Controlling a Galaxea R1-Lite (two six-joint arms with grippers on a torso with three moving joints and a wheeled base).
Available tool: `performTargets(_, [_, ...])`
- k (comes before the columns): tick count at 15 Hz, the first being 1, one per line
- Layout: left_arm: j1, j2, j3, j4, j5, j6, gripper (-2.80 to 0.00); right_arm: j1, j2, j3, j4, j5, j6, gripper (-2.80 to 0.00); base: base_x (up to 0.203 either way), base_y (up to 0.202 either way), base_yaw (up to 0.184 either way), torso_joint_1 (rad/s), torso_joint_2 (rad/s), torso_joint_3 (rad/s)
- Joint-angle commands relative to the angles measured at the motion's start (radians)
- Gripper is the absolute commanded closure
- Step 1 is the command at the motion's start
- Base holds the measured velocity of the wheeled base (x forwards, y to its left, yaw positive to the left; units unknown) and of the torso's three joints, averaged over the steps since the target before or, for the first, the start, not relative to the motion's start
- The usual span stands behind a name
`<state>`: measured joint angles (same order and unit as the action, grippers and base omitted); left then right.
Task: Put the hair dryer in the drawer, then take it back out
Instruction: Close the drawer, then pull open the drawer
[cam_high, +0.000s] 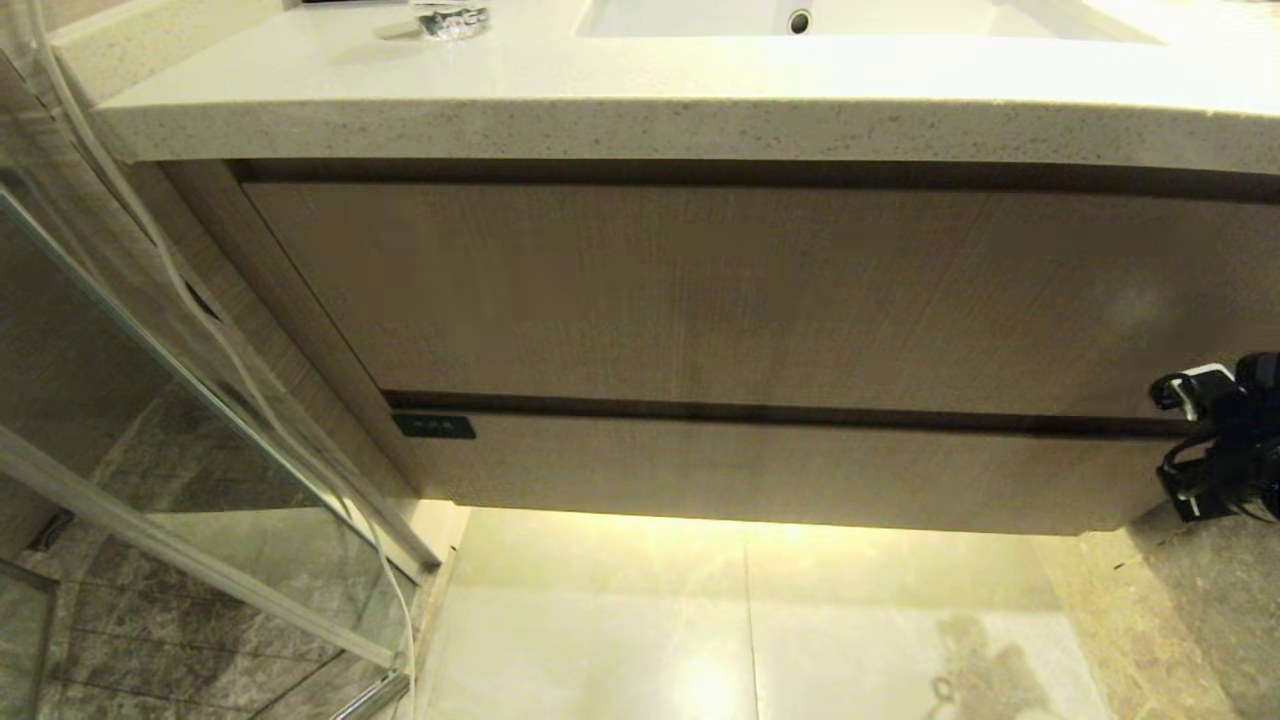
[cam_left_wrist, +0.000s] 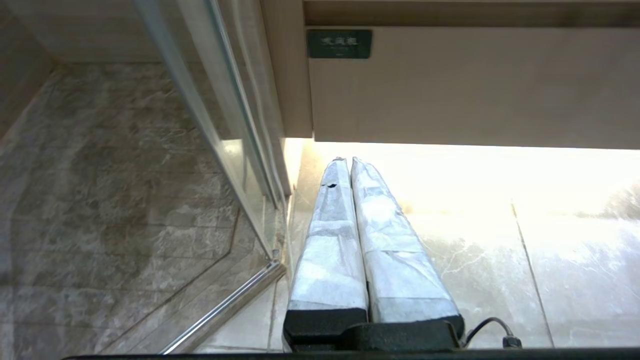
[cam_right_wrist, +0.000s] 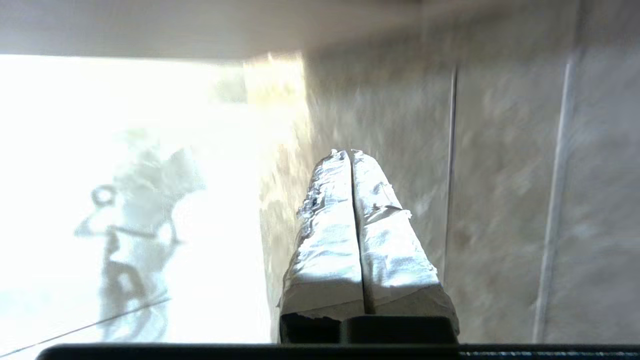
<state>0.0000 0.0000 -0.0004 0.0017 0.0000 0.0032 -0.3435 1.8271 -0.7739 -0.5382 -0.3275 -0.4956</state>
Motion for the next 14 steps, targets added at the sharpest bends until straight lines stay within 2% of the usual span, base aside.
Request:
performTargets(1, [0.0,0.0,0.0,0.0,0.0,0.0,0.0,-0.025,-0.175,0.056,0.032,0.073,-0.076,0.0,0.0,0.0,0.0,0.0,0.0,0.0])
performTargets(6, [0.0,0.0,0.0,0.0,0.0,0.0,0.0,-0.048,-0.509,0.203,0.237,0.162,-0.202,0.0,0.0,0.0,0.0,0.0,0.0,0.0])
performTargets(9, [0.0,0.0,0.0,0.0,0.0,0.0,0.0,-0.009,-0.708,0.285,0.309,0.305,-0.321,0.0,0.0,0.0,0.0,0.0,0.0,0.0])
performTargets(11, [0.0,0.0,0.0,0.0,0.0,0.0,0.0,0.084,-0.796,0.354,0.324,0.436,-0.406,0.0,0.0,0.0,0.0,0.0,0.0,0.0])
performTargets(14, [0.0,0.0,0.0,0.0,0.0,0.0,0.0,0.334,-0.83,0.377,0.327,0.527,-0.483,0.0,0.0,0.0,0.0,0.0,0.0,0.0])
